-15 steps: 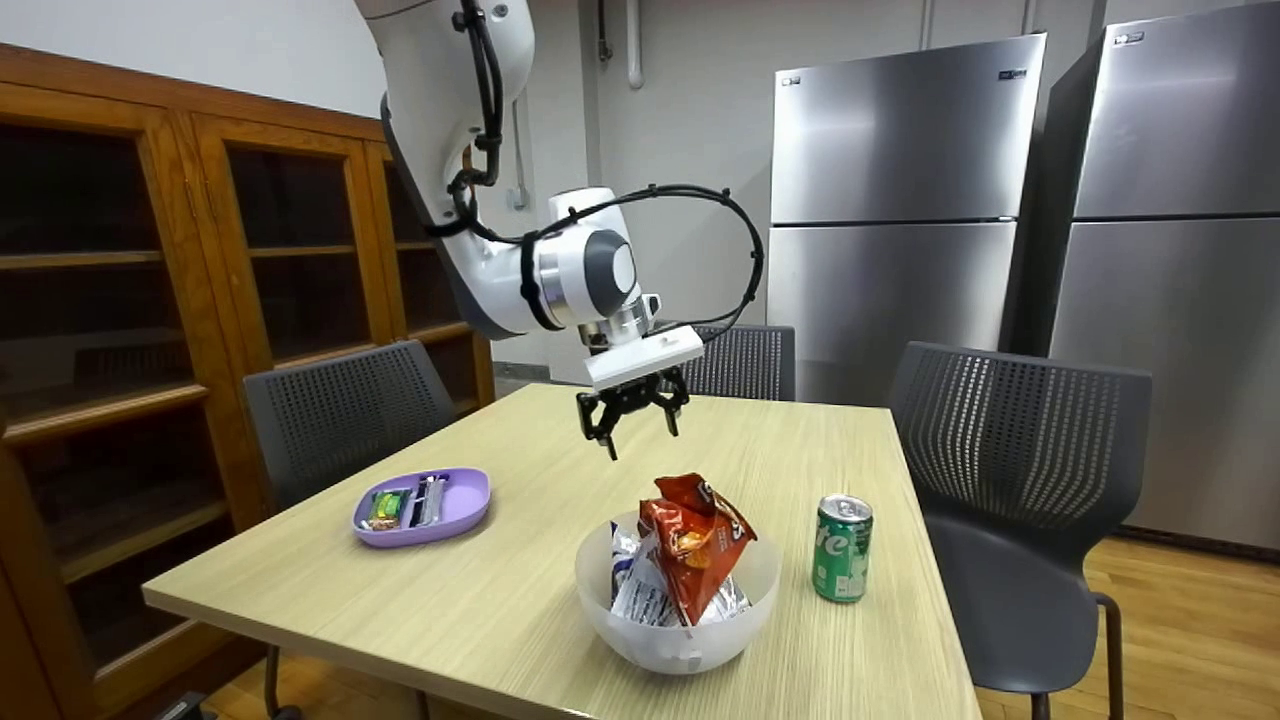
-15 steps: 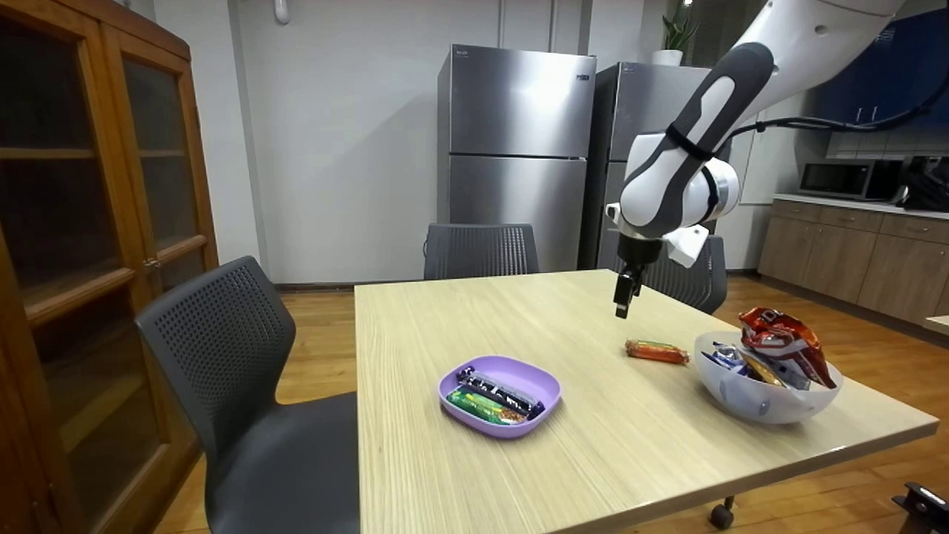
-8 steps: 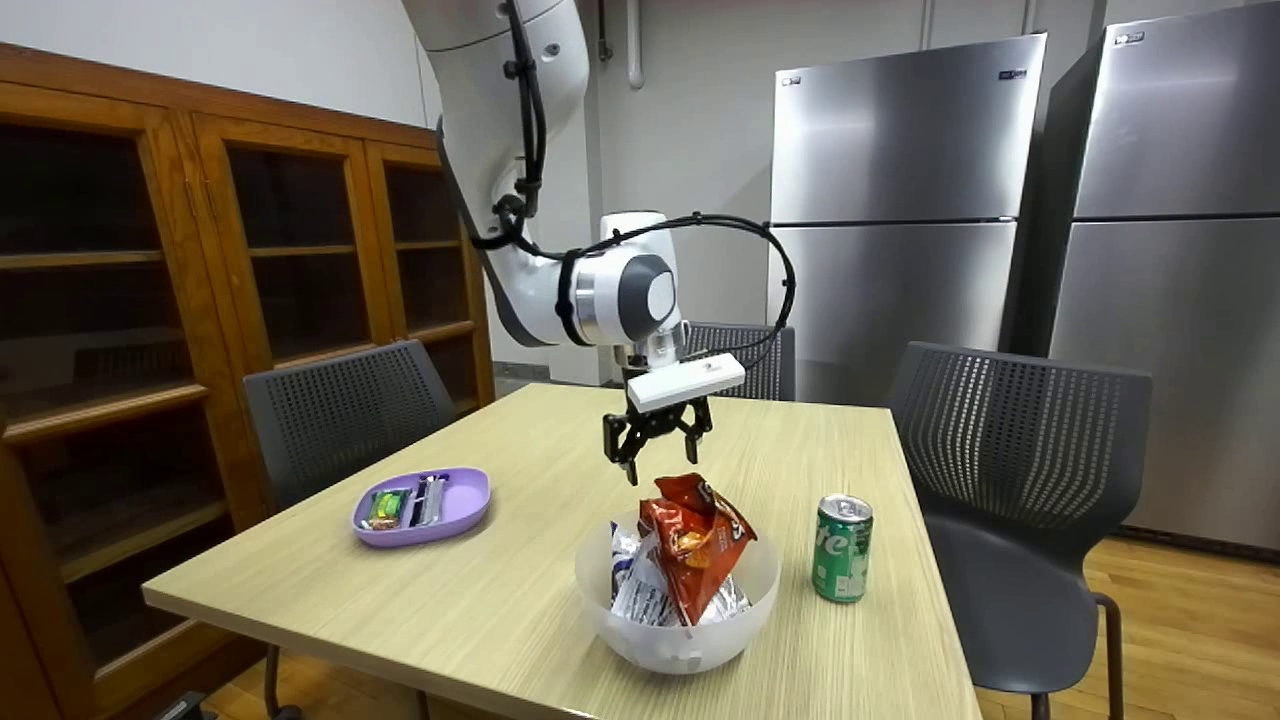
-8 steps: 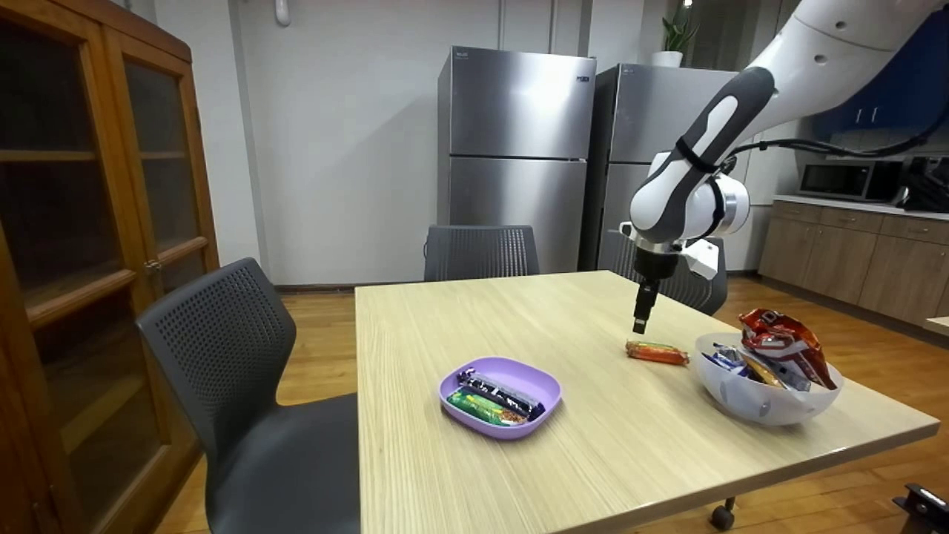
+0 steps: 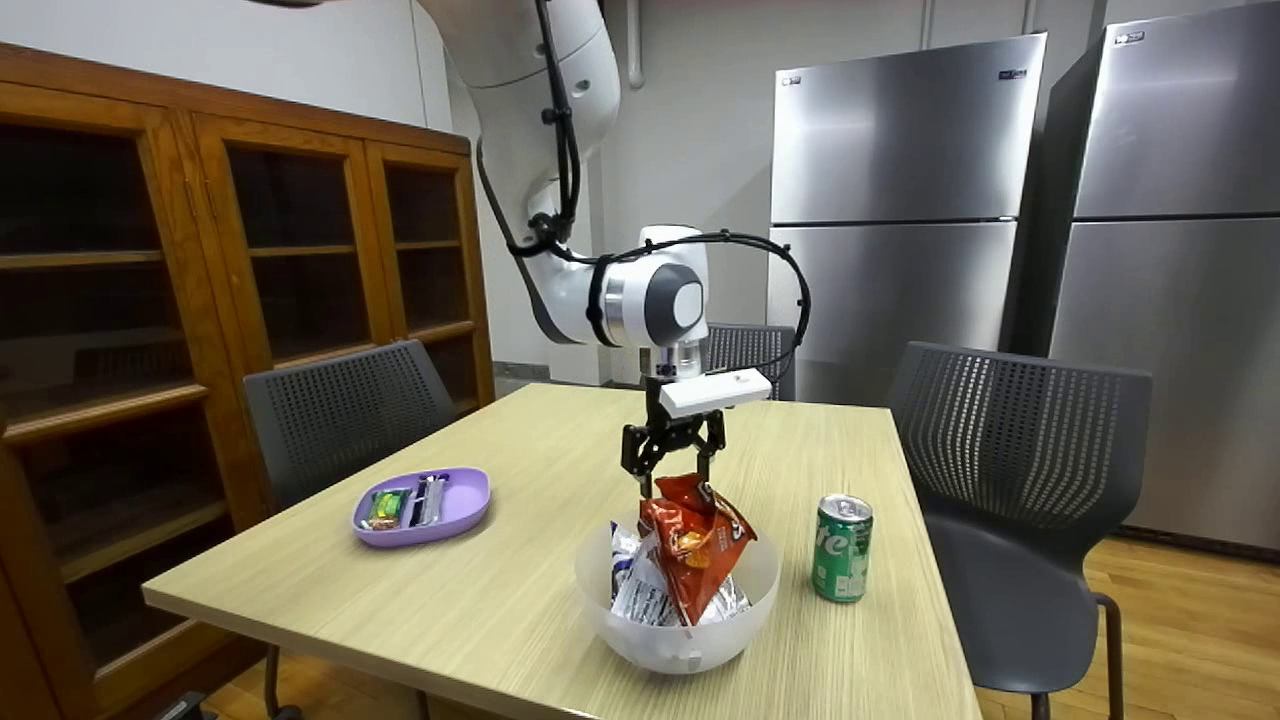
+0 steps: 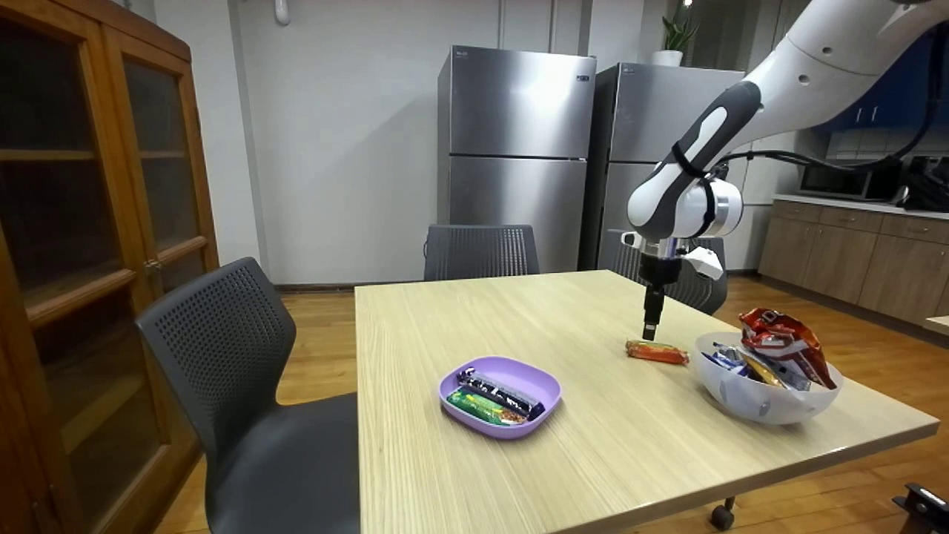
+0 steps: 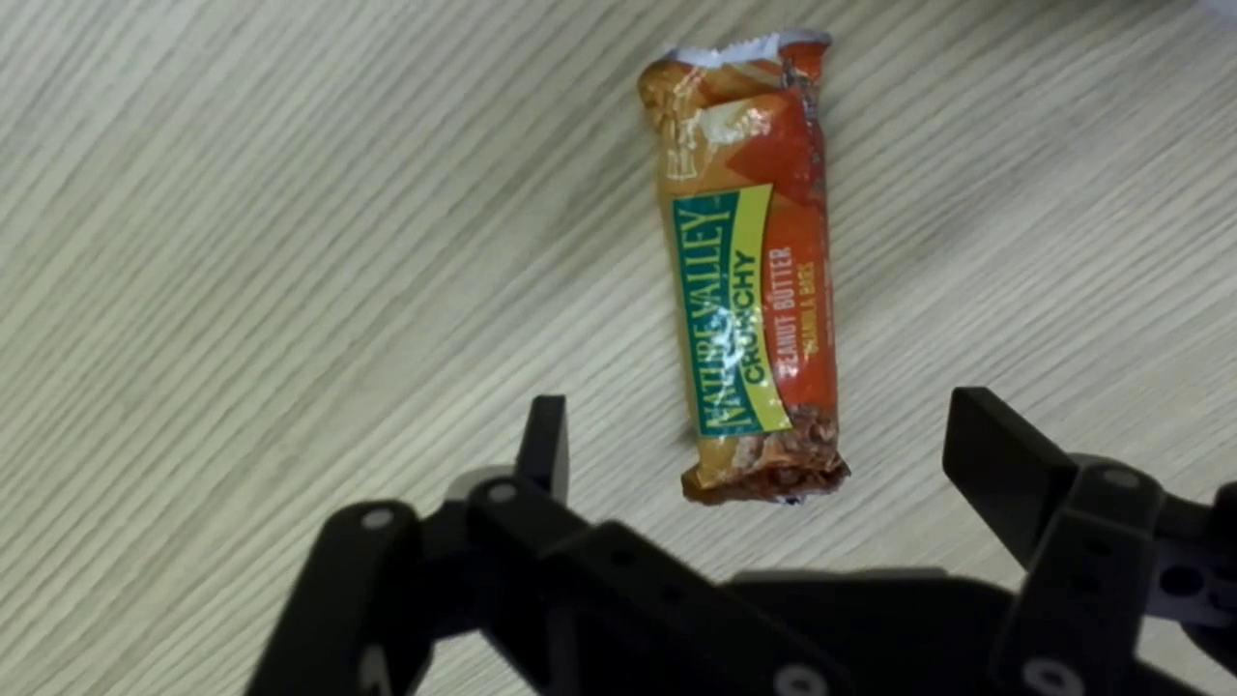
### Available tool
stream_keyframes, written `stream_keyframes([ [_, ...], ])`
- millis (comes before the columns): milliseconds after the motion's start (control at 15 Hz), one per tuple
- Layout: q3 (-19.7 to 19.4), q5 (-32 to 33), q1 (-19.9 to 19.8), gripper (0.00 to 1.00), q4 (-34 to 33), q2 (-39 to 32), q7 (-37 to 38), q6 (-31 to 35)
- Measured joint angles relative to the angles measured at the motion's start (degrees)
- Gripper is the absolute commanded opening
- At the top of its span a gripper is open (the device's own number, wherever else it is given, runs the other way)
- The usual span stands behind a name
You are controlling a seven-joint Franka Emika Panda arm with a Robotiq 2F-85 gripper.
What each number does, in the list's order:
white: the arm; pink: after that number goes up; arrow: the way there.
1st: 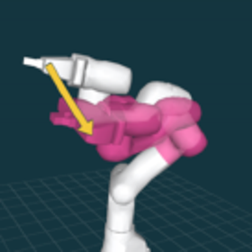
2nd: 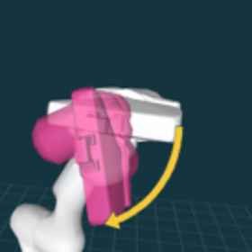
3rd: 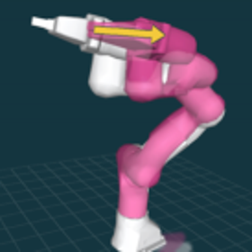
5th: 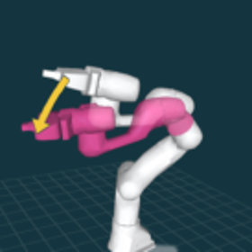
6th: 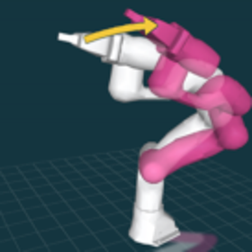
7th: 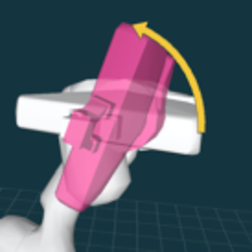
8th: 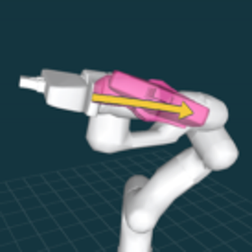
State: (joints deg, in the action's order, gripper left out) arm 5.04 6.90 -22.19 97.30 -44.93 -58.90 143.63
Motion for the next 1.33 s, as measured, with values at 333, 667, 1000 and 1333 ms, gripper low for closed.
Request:
stream_keyframes([
  [333, -2.6, 0.6, 1.5, 1.00, -1.9, -2.5, -0.9, 0.1],
  [667, -2.8, 0.6, 2.0, 0.91, -3.0, -4.7, -1.0, 0.1],
  [1000, -3.0, 0.6, 2.1, 0.42, -3.3, -5.0, -1.0, 0.9],
  [1333, -3.0, 0.5, 2.1, 0.17, -3.5, -5.0, -1.0, 2.2],
])
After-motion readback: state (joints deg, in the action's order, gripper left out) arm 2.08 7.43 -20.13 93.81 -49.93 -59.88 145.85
